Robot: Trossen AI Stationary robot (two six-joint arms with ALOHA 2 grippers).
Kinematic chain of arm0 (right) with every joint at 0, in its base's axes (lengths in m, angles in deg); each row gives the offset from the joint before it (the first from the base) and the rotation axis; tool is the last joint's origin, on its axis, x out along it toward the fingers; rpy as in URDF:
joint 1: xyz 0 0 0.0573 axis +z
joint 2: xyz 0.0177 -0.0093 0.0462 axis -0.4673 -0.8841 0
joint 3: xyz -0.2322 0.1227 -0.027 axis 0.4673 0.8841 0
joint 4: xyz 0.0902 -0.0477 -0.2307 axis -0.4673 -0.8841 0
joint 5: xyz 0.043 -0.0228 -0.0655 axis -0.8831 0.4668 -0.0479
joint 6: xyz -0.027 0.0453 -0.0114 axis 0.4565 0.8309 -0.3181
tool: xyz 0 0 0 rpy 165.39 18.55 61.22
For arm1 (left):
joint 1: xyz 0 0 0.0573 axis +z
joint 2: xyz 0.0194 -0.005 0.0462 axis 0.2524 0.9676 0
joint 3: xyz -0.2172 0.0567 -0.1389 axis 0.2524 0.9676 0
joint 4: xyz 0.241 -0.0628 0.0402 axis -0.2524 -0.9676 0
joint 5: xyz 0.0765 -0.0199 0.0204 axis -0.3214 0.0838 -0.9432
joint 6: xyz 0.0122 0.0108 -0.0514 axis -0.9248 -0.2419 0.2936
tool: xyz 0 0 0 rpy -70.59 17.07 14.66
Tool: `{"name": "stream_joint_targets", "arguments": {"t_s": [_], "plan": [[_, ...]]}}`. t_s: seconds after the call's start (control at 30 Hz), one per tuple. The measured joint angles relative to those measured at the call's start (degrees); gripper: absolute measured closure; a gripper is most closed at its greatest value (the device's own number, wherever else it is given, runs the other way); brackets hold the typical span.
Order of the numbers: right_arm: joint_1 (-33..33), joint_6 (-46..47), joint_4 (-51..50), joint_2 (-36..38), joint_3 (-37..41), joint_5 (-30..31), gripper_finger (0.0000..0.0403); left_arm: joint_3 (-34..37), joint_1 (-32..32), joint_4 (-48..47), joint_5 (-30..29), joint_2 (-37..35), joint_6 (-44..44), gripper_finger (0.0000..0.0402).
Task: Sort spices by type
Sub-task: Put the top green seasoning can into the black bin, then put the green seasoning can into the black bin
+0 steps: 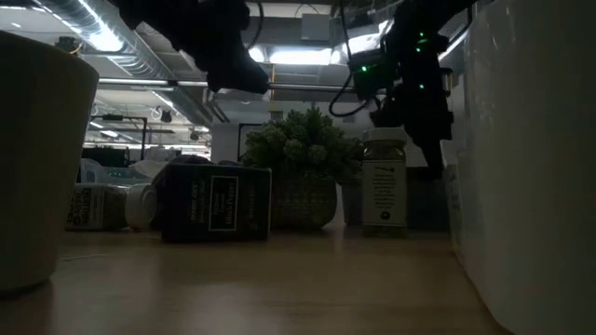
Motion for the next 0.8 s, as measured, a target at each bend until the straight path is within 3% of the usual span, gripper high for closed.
{"name": "stream_joint_targets", "arguments": {"t_s": [0.33, 0.8], "plan": [[0.0, -0.9, -6.4, 0.0, -6.3, 0.0, 0.024, -4.0, -7.6, -8.3, 0.0, 0.0, 2.0, 0.0238], [0.0, -1.0, -9.7, 0.1, -6.8, 0.0, 0.024, -4.0, -18.9, -21.3, 0.1, 0.0, 21.4, 0.0238]]}}
